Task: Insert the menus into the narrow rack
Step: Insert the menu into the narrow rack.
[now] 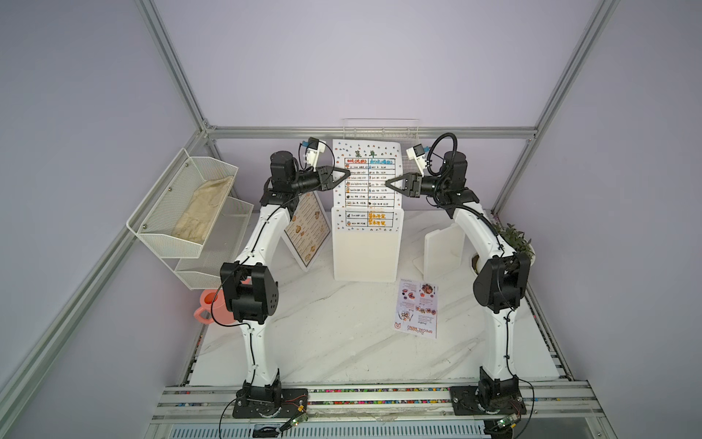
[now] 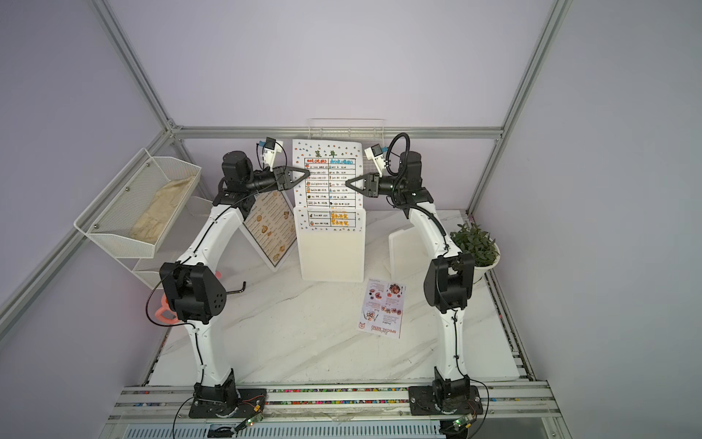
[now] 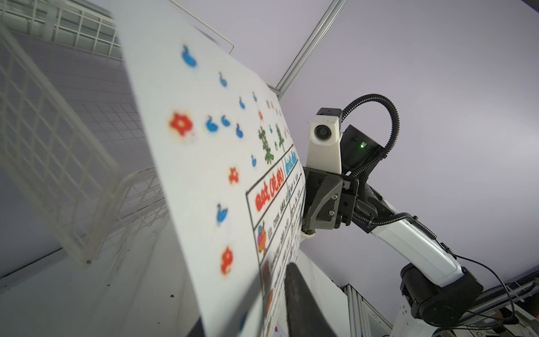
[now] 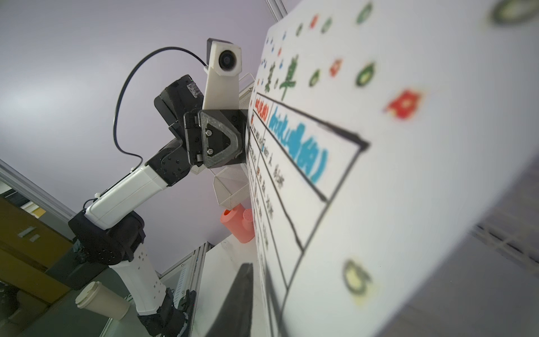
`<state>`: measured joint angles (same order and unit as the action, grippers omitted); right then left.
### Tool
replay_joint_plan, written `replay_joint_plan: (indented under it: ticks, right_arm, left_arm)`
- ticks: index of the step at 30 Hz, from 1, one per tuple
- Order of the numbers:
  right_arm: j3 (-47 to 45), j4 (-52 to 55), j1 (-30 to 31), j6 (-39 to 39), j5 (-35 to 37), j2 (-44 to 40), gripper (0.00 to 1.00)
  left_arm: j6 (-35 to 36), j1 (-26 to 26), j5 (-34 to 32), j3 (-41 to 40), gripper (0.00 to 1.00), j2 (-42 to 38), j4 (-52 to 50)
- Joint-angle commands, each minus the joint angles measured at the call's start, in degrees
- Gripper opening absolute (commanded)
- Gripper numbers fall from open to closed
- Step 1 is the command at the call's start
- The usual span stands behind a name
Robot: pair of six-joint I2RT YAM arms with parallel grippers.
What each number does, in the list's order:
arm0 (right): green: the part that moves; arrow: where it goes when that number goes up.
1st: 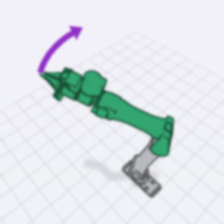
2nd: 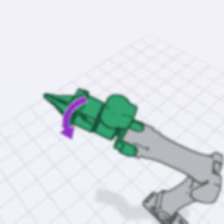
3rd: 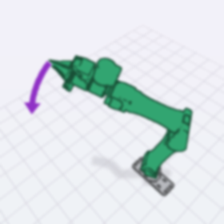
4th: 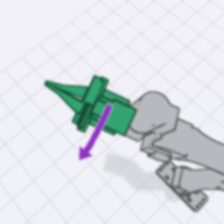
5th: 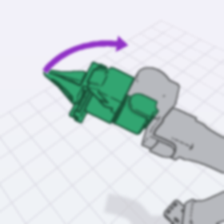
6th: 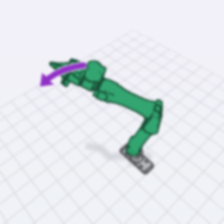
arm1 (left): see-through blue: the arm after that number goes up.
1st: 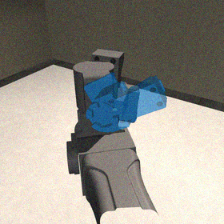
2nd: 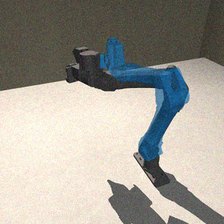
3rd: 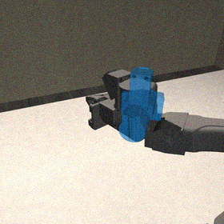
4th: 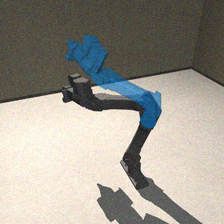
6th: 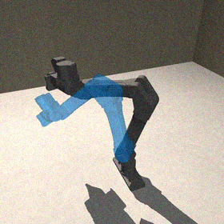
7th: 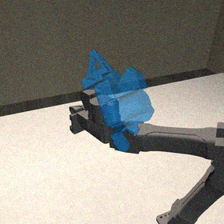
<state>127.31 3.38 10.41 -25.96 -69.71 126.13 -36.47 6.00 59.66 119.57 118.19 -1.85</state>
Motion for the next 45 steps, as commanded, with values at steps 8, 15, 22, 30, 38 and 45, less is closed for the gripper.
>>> replay_joint_plan:
  ticks: [8, 15, 22, 30, 38, 45]
  right_arm:
    - [7.64, 0.0, 0.31, -0.84, 5.0, 0.43, 0.33]
    - [13.39, 0.29, 0.35, -3.27, 5.87, 3.09, 0.3]
    - [9.76, -0.85, 0.32, -3.75, 4.94, 1.97, 0.1]
    - [2.97, -5.05, 0.36, -5.61, 3.66, -0.55, 0.02]
    - [-3.86, -8.83, 0.52, -6.39, 3.37, -3.67, 0.02]
    - [-1.16, -8.16, 0.53, -6.39, 3.62, -3.3, 0.18]
  left_arm:
    - [-0.43, -0.26, 0.37, -0.23, 0.23, -2.25, 2.94]
    - [-0.74, -0.22, 0.29, 0.18, 0.24, -2.19, 3.28]
    - [-1.19, -0.14, 0.46, 1.72, 0.41, -1.88, 3.28]
    - [-1.18, -0.2, 0.63, 2.01, 0.5, -1.76, 3.26]
    - [-0.81, -0.21, 0.46, -2.61, 0.44, -3.52, 5.1]
    - [-0.74, -0.18, 0.14, -2.74, 0.38, -3.53, 5.01]
